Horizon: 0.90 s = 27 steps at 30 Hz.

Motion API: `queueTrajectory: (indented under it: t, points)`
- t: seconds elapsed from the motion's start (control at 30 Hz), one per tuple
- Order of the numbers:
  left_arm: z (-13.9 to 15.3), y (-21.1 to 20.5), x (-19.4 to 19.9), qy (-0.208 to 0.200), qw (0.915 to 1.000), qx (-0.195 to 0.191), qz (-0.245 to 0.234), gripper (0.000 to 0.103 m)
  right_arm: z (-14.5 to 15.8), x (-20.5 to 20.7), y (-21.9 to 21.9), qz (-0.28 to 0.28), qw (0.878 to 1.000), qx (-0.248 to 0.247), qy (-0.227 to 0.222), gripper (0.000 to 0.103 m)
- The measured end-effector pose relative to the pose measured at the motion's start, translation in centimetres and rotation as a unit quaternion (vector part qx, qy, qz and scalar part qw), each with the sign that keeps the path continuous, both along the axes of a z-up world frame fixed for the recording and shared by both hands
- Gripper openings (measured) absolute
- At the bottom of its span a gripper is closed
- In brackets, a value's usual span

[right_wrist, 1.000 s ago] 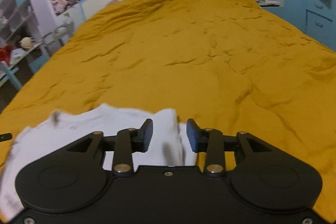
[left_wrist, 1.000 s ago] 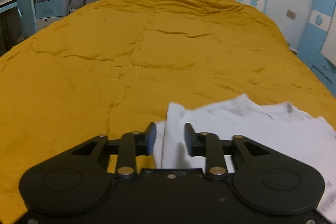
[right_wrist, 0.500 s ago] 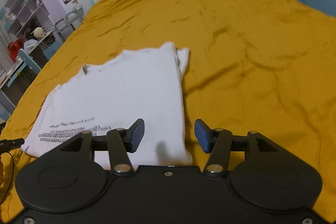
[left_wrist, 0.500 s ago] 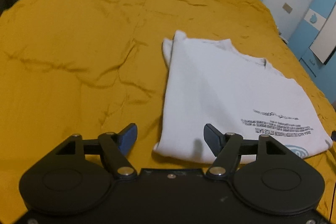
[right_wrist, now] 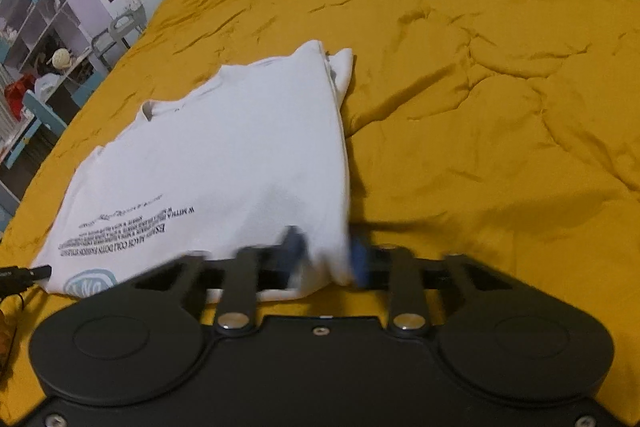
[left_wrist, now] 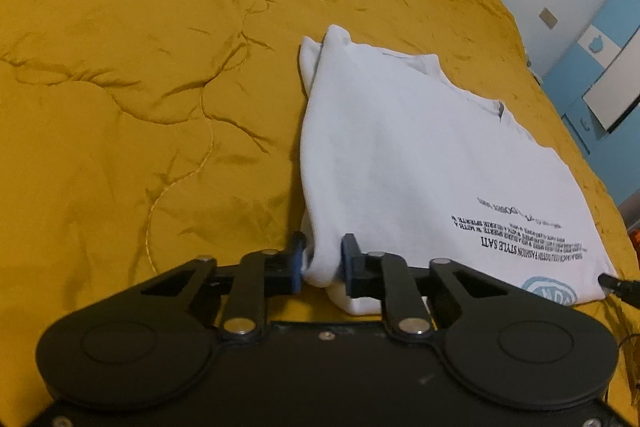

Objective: Fold small clothes

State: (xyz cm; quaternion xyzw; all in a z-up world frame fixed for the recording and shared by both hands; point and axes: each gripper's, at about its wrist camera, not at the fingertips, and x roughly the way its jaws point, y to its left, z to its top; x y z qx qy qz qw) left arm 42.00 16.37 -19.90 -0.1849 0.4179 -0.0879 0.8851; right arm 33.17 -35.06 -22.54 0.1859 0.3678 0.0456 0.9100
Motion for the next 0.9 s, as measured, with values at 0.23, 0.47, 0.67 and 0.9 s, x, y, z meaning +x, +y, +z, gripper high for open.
queueTrajectory:
  t: [0.23,0.47,0.67,0.9]
  points:
    - [3.4,0.4,-0.7,-0.004,1.0000,-0.004,0.008,0.010,3.1,-1.1,-0.1,0.014,0.999,-0.028,-0.029,0.008]
    - [-0.4,0.3,0.0,0.041,0.9991,0.008,0.003,0.012,0.1,-1.0,-1.3,-0.009,1.000,-0.005,0.007,0.006]
    - [-0.8,1.0,-0.2,0.034,0.9993,-0.012,0.001,0.016,-0.9,-1.4,-2.1,-0.022,1.000,0.020,0.007,0.006]
    - [2.3,-0.2,-2.2,-0.006,0.9996,0.020,-0.020,0.076,1.1,-1.9,-1.4,-0.033,0.999,-0.004,0.000,0.028]
